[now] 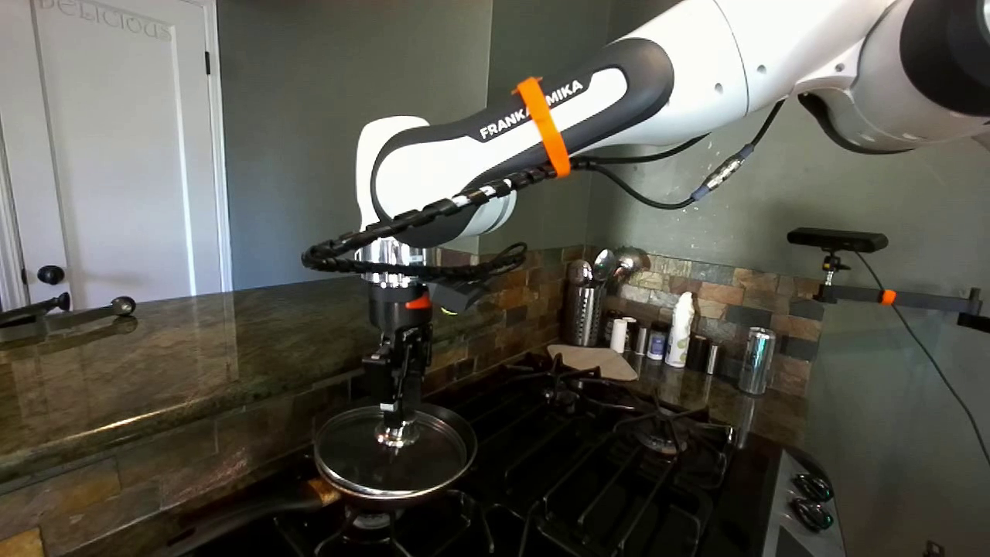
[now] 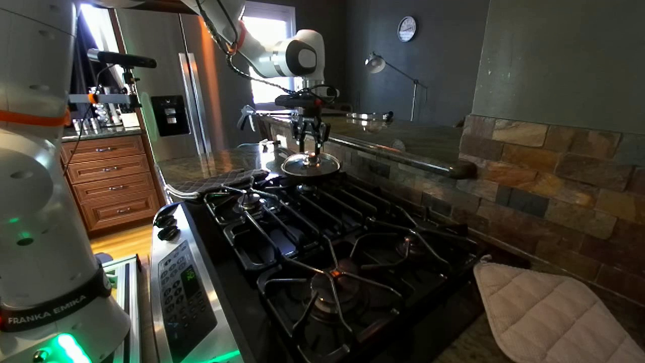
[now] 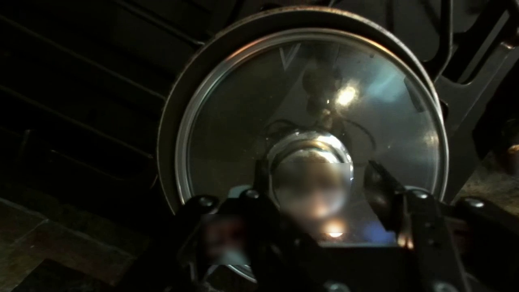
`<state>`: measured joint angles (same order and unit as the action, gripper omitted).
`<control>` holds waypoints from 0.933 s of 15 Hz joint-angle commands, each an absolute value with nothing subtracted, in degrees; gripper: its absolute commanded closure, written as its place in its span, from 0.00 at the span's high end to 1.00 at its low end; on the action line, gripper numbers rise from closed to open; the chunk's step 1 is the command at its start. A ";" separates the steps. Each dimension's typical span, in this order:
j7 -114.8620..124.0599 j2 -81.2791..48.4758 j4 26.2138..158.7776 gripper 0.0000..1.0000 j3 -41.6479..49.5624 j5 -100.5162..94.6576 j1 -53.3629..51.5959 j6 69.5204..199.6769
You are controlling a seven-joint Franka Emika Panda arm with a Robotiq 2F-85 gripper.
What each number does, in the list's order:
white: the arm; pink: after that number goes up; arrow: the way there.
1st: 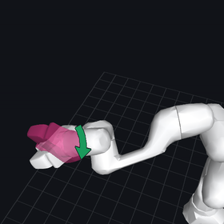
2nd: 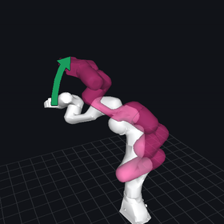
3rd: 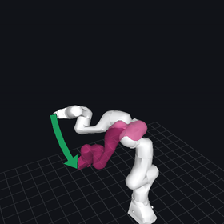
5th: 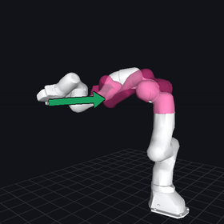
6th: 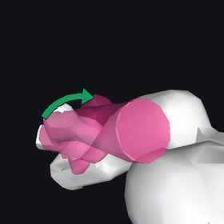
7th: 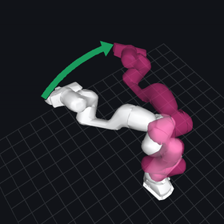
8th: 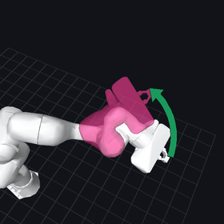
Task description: Put the glass lid on the pan.
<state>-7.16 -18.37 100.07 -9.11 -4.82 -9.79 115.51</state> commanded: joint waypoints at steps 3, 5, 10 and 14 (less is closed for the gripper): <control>-8.01 -19.58 99.04 0.90 -9.05 -5.39 -10.07 113.35; -8.19 -19.80 98.96 0.70 -9.06 -5.42 -10.07 113.24; -8.59 -20.29 98.70 0.33 -9.04 -5.33 -9.96 113.63; -8.74 -20.09 98.75 0.23 -8.99 -5.57 -9.96 113.66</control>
